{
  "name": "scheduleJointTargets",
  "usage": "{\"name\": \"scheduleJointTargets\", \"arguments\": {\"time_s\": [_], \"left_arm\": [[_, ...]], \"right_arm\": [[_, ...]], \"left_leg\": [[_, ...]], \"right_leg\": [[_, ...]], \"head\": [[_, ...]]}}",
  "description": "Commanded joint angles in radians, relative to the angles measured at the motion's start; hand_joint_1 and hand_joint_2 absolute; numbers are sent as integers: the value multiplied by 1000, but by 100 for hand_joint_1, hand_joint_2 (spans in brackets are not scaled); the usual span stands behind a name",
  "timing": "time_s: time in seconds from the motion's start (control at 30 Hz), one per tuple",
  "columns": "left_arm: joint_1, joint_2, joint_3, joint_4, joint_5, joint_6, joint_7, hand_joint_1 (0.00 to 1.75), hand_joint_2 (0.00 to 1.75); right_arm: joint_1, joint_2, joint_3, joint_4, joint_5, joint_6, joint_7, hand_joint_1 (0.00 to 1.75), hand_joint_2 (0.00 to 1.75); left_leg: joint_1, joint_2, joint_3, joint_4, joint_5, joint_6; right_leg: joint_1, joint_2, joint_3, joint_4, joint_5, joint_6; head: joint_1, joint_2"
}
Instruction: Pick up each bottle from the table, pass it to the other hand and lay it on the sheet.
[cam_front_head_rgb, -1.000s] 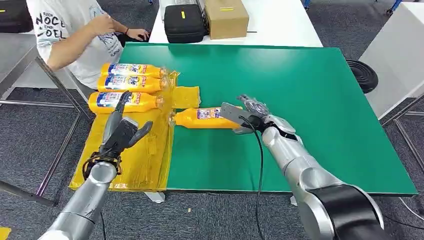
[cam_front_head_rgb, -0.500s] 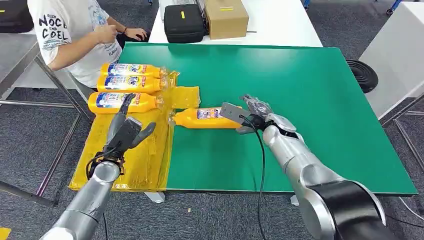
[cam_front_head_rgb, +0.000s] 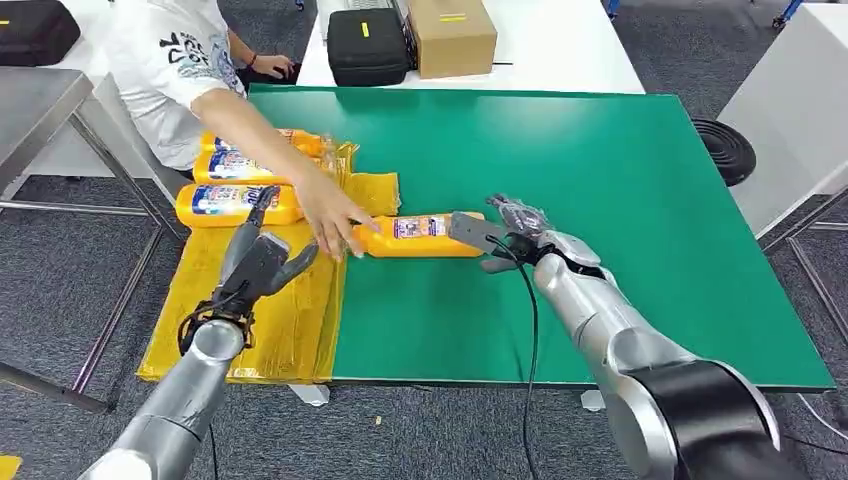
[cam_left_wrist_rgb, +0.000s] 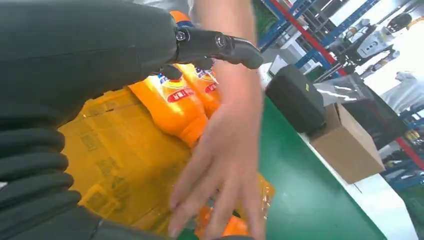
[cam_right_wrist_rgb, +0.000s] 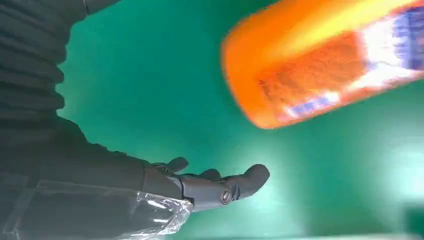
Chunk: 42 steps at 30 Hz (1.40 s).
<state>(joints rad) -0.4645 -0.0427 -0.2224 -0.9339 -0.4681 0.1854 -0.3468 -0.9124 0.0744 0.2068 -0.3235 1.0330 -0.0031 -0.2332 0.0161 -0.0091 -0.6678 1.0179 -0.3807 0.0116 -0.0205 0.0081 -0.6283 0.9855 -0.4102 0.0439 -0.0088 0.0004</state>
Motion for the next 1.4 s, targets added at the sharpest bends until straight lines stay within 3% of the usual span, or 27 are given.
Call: {"name": "scheduleJointTargets", "arguments": {"time_s": [0.03, 0.2, 0.6, 0.77, 0.8, 1.17, 1.4], "left_arm": [[-34, -9, 6, 68, 3, 9, -3, 0, 175], [19, 3, 19, 7, 1, 25, -13, 0, 175], [34, 1, 50, -30, -16, -8, 6, 0, 175], [26, 0, 48, -26, -20, -20, 11, 0, 175], [24, 2, 47, -23, -22, -24, 12, 0, 175], [22, 5, 50, -15, -21, -33, 12, 0, 175], [-8, 15, 41, 18, -2, -88, 12, 0, 175]], "right_arm": [[-56, 14, 1, 30, -10, -23, -47, 0, 175], [-51, 30, -35, -53, -61, -122, -177, 0, 175], [-28, 66, 21, -65, -110, 17, -215, 0, 175], [-22, 75, 28, -49, -124, 40, -219, 0, 175], [-23, 76, 36, -42, -126, 54, -221, 0, 175], [-19, 83, 43, -31, -133, 70, -221, 0, 175], [-7, 67, 49, 23, -153, 123, -142, 0, 175]], "left_leg": [[0, 0, 2, 0, -1, 0], [-1, 2, 3, 0, -2, 0], [0, 2, 5, 0, -3, 0], [0, 2, 10, 0, -5, 0], [0, 1, 4, 0, -2, 0], [0, 1, 5, 0, -3, 0], [0, 0, 6, 0, -3, 0]], "right_leg": [[0, 0, 2, 0, -1, -1], [-1, 1, 3, 0, -1, -1], [0, 1, 5, 0, -2, -2], [1, -1, 11, 0, -5, -4], [1, -1, 5, -1, -2, -2], [1, -1, 6, 0, -2, -2], [1, -1, 6, 0, -3, -2]], "head": [[0, 0], [0, 0], [0, 0], [0, 0], [0, 0], [0, 0], [0, 0]]}}
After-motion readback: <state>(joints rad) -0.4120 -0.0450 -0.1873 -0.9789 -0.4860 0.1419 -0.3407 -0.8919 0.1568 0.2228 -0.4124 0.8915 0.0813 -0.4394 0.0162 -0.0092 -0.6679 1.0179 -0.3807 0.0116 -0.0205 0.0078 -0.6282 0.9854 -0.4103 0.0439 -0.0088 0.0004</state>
